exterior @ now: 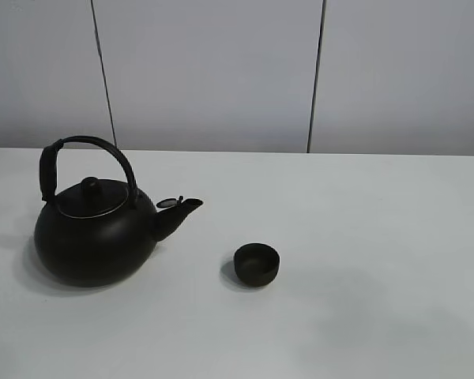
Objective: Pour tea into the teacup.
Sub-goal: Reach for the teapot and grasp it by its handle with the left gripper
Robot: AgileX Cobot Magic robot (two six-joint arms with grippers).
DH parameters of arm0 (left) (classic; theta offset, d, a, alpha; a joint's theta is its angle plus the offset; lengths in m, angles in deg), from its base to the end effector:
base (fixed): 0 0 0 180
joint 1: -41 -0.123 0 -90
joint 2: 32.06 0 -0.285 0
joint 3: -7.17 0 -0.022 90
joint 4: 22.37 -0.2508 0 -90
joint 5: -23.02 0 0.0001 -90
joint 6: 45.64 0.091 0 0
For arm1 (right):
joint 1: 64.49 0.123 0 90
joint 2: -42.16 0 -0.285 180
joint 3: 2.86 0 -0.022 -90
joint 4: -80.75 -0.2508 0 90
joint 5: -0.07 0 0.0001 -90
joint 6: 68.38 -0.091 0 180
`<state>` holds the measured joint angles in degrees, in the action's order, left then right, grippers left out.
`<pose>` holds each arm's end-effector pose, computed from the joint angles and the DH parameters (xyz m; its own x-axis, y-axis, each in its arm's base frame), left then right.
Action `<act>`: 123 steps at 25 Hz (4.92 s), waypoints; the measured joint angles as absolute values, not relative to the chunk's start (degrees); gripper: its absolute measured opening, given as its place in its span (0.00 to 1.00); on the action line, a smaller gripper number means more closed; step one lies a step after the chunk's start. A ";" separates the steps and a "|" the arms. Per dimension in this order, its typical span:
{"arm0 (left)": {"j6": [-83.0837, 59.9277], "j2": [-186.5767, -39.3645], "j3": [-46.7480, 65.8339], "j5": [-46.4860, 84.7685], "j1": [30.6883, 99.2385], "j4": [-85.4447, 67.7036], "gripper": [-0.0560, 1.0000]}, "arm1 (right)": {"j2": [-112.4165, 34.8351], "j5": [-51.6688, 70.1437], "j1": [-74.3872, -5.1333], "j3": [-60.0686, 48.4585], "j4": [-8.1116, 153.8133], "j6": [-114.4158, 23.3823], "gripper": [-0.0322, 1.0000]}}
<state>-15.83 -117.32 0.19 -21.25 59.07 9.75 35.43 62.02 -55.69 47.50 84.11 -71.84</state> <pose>0.2660 -0.1224 0.3628 -0.5766 0.2835 -0.7663 0.6104 0.7729 -0.1733 -0.0042 -0.0054 0.2670 -0.4824 -0.0415 -0.8750 -0.0923 0.9957 0.0036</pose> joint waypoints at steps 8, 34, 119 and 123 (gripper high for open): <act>-12.32 -103.58 -13.14 -5.32 59.07 10.32 0.71 | 35.43 62.02 -55.69 47.50 84.11 -71.84 0.55; -24.00 -107.32 -47.90 43.00 60.12 0.38 0.68 | 35.43 62.02 -55.69 47.50 84.07 -71.99 0.55; -55.50 -149.77 -44.55 89.03 46.84 -42.56 0.68 | 35.43 62.07 -55.69 47.50 83.96 -71.99 0.55; -55.50 -149.77 -44.55 88.97 46.84 -42.56 0.60 | 35.43 62.07 -55.69 47.50 83.96 -71.99 0.55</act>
